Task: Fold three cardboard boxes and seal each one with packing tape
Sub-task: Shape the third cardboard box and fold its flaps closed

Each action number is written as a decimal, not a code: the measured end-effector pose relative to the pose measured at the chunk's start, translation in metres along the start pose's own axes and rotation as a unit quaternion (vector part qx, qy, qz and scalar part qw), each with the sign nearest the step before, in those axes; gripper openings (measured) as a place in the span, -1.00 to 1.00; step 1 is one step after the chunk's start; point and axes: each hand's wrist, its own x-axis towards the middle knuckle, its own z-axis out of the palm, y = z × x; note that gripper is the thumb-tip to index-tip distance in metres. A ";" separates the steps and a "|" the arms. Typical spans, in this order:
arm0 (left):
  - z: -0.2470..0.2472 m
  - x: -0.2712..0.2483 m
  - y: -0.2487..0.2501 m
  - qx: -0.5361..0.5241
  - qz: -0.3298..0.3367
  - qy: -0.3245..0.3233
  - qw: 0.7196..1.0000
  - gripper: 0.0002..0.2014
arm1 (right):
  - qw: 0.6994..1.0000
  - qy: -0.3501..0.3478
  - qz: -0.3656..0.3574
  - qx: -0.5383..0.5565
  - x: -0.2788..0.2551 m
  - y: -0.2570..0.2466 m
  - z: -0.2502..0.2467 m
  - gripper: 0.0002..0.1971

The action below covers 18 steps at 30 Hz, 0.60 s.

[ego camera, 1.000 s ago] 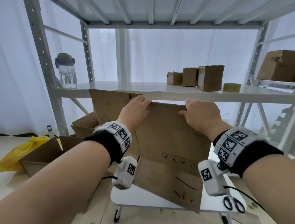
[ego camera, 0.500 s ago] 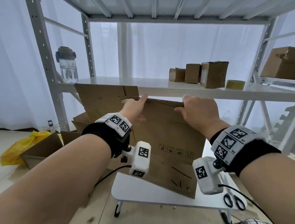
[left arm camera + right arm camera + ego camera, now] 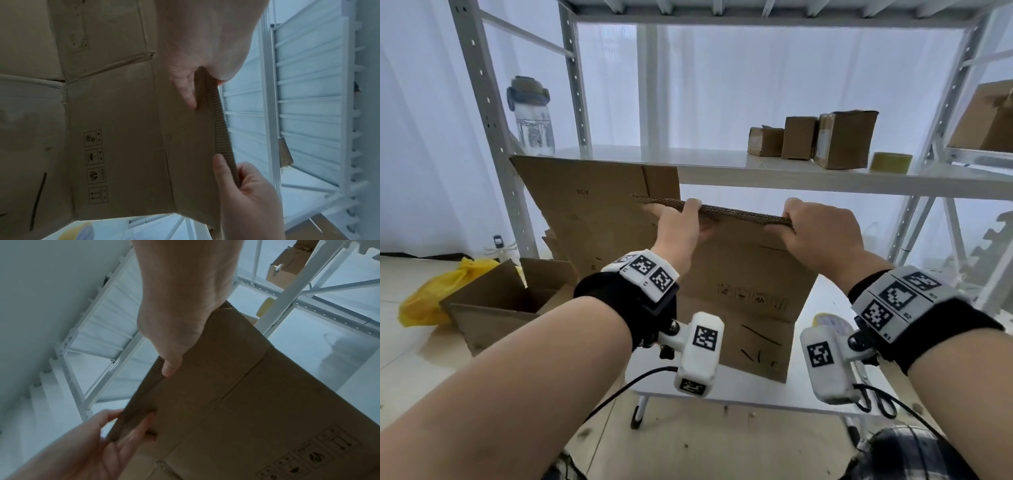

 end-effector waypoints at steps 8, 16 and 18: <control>0.007 -0.009 -0.001 -0.007 0.025 0.037 0.999 -0.14 | 0.996 -0.045 0.036 0.067 -0.001 0.002 -0.004 -0.58; -0.004 -0.010 -0.004 0.125 0.099 0.081 0.984 -0.10 | 0.902 -0.292 0.100 0.301 0.009 -0.003 -0.009 -0.42; -0.009 -0.007 -0.001 0.141 0.111 0.079 0.981 -0.14 | 0.902 -0.307 0.084 0.291 0.010 -0.008 -0.010 -0.34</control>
